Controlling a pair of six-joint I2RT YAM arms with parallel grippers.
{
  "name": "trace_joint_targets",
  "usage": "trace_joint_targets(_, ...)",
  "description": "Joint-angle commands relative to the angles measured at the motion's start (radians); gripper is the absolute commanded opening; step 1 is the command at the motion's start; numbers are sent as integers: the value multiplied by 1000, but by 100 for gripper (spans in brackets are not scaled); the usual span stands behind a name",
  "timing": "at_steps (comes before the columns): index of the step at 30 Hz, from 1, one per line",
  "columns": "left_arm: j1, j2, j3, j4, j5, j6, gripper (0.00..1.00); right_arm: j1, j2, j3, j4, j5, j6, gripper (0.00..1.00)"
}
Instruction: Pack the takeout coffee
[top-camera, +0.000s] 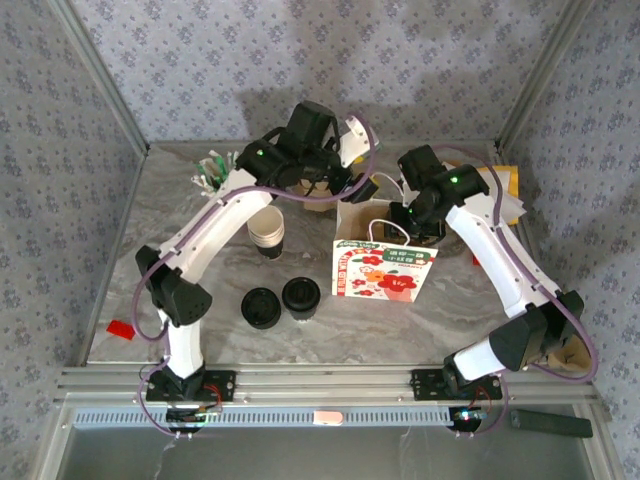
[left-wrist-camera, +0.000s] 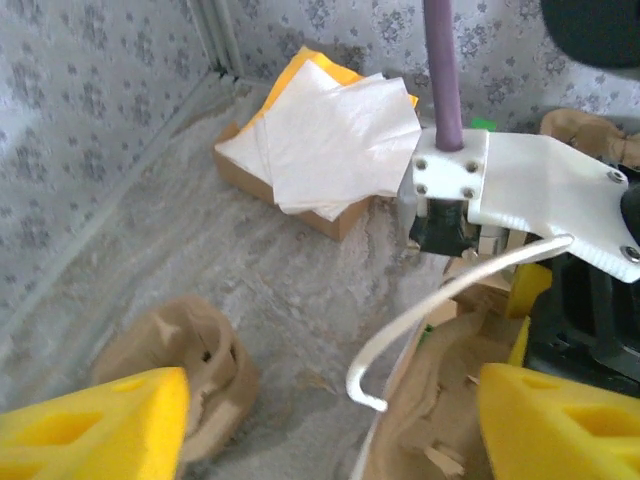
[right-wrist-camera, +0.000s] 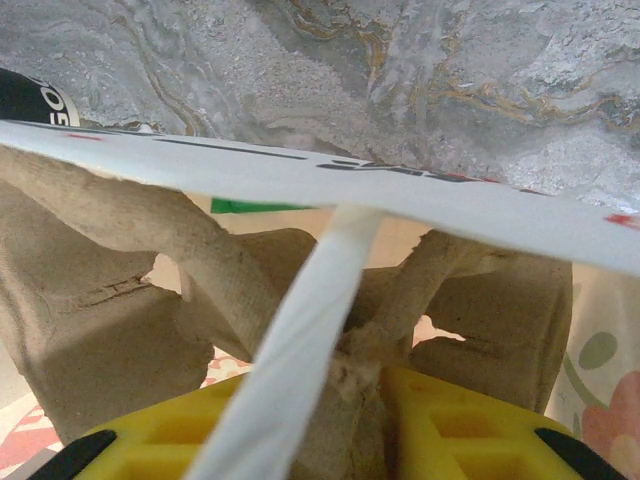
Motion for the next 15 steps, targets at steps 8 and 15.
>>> trace_joint_targets(8,-6,104,137,-62,31,-6,19,-13,-31,1,-16,-22,-23,34)
trace_joint_targets(15,4,116,138,-78,20,-35,0,-37,-51,-6,-17,-23,-26,34)
